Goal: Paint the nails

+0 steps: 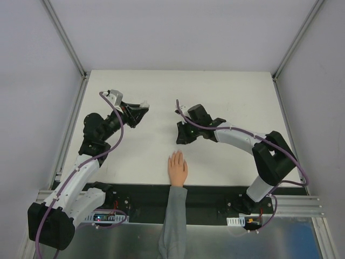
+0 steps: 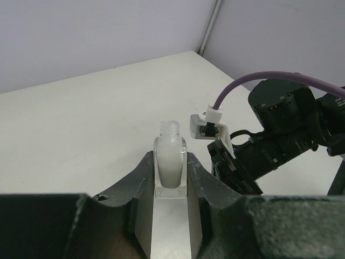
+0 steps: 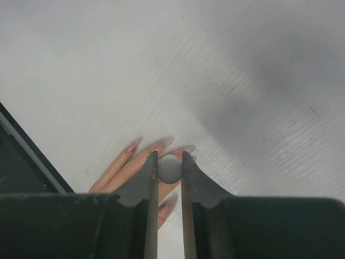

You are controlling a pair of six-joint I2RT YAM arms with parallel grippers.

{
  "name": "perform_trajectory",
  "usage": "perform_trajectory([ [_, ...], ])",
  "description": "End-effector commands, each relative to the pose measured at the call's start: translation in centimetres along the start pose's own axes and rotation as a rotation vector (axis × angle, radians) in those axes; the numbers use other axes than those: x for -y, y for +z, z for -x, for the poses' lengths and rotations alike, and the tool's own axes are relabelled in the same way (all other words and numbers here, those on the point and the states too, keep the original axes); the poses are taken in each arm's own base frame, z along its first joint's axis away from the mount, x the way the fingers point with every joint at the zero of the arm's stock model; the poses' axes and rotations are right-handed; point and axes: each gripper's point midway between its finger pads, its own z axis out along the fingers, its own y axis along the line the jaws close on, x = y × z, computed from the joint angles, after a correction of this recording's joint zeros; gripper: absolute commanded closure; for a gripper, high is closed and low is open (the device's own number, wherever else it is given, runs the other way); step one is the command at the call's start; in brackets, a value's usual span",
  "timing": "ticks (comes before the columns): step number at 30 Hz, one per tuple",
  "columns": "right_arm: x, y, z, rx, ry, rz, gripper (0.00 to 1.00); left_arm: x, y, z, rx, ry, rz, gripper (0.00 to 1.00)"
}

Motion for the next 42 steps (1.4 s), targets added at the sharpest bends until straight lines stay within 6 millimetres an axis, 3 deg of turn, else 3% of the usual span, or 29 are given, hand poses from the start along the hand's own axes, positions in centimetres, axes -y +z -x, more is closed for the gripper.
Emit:
perform_trajectory([
  [1, -1.4, -1.0, 1.6, 0.046, 0.035, 0.028, 1.00, -0.3, 0.5, 1.0, 0.020, -0.018, 0.023, 1.00],
  [3, -1.2, -1.4, 1.3, 0.010, 0.050, 0.002, 1.00, -1.3, 0.5, 0.0, -0.020, -0.049, 0.073, 1.00],
  [4, -1.4, -1.7, 2.7, 0.025, 0.048, 0.007, 1.00, -2.0, 0.7, 0.5, -0.023, -0.061, 0.116, 1.00],
  [6, -1.4, -1.5, 1.9, -0.035, 0.059, 0.005, 1.00, -2.5, 0.6, 0.1, -0.058, -0.131, 0.166, 1.00],
  [7, -1.6, -1.6, 2.3, -0.037, 0.058, 0.012, 1.00, -2.7, 0.9, 1.2, -0.040, -0.148, 0.193, 1.00],
  [14, -2.1, -2.2, 2.9, -0.118, 0.071, 0.028, 1.00, -1.2, 1.8, 3.9, -0.129, -0.255, 0.205, 1.00],
  [19, -1.3, -1.1, 1.6, -0.175, 0.090, 0.026, 1.00, -0.6, 2.8, 5.3, -0.139, -0.267, 0.177, 1.00],
  [25, -0.2, 0.0, -0.7, -0.228, 0.114, 0.001, 1.00, -0.6, 3.9, 5.3, -0.174, -0.263, 0.145, 1.00],
  [42, 0.3, 1.8, -0.6, -0.247, 0.152, -0.011, 1.00, -0.4, 4.9, 5.6, -0.213, -0.248, 0.108, 1.00],
])
